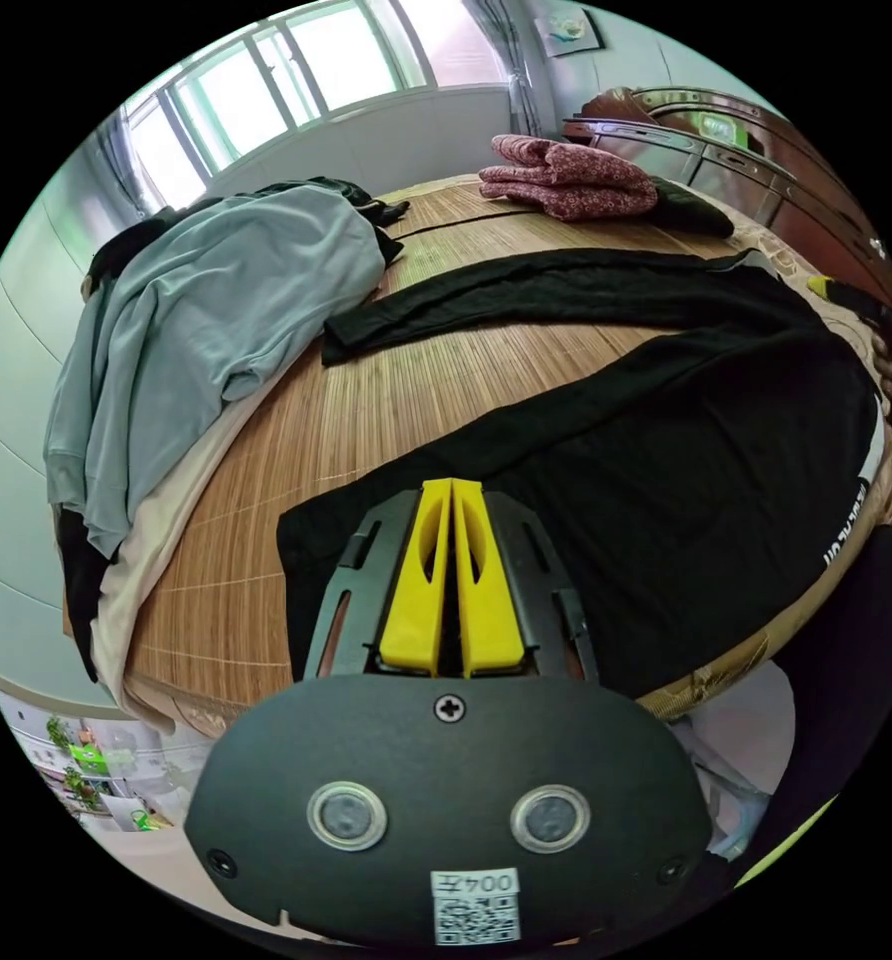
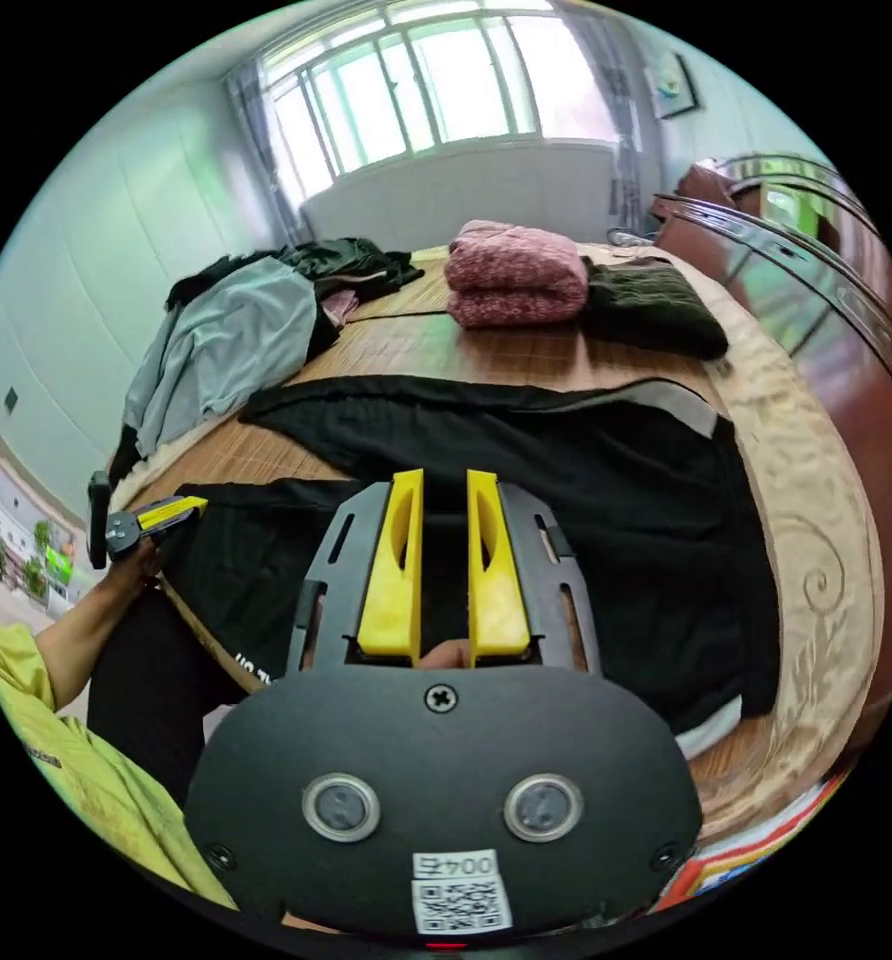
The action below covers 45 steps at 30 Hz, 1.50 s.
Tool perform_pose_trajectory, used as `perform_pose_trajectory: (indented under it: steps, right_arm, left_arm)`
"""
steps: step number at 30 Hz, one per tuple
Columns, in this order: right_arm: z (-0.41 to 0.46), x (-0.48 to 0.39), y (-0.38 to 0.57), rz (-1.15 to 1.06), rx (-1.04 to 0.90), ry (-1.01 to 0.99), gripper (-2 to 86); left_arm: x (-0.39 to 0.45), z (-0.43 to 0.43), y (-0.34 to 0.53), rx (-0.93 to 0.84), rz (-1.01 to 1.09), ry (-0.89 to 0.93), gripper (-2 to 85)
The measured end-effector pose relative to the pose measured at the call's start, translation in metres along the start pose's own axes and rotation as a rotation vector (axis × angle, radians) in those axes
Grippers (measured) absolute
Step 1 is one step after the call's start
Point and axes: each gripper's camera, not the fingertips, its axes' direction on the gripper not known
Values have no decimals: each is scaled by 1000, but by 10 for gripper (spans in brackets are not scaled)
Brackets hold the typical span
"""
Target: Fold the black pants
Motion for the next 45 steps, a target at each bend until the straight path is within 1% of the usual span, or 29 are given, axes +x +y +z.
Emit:
perform_pose_trajectory:
  steps: [6,10,14,17,19,25,29,31,33,35,37,39,41,44,45]
  right_arm:
    - [147,-114,-66,-196,-85,-55,54]
    - [243,-201,-90,-287,-133,-81,59]
    - [316,-277,-96,-401,-143,-76,73]
    - [370,-340,-95,-524,-162,-73,86]
    - [412,-385,-92,-624,-198,-35,91]
    - [488,-461,-78,-868,-277,90,87]
    - [517,-483,-74,-957,-318,137,77]
    - [528,-491,-76,-984,-320,162,20]
    - [534,-493,-84,-978,-309,204,11]
    - [538,-490,-104,-907,-269,276,9]
    - [536,-473,-149,-709,-177,400,16]
    - [532,-452,-186,-563,-166,430,29]
    - [528,-427,-219,-445,-199,401,44]
    - [527,-381,-256,-286,-375,172,81]
    - [524,-361,-262,-231,-436,60,83]
  left_arm:
    - [-5,-1,7,17,-20,27,1]
    - [1,-2,10,19,-1,5,1]
    - [0,-2,13,21,-5,16,1]
    - [-3,-2,15,23,-17,38,1]
    - [-5,-1,16,25,-22,49,1]
    - [-10,0,19,31,-36,81,1]
    - [-12,0,21,34,-42,93,2]
    - [-12,0,21,35,-42,94,2]
    - [-12,0,22,36,-44,96,2]
    - [-12,1,22,36,-45,99,2]
    - [-12,1,22,37,-46,100,2]
    - [-11,1,22,37,-46,98,2]
    - [-9,1,21,39,-42,91,2]
    - [-8,1,20,39,-43,92,1]
    - [-8,1,20,39,-44,92,1]
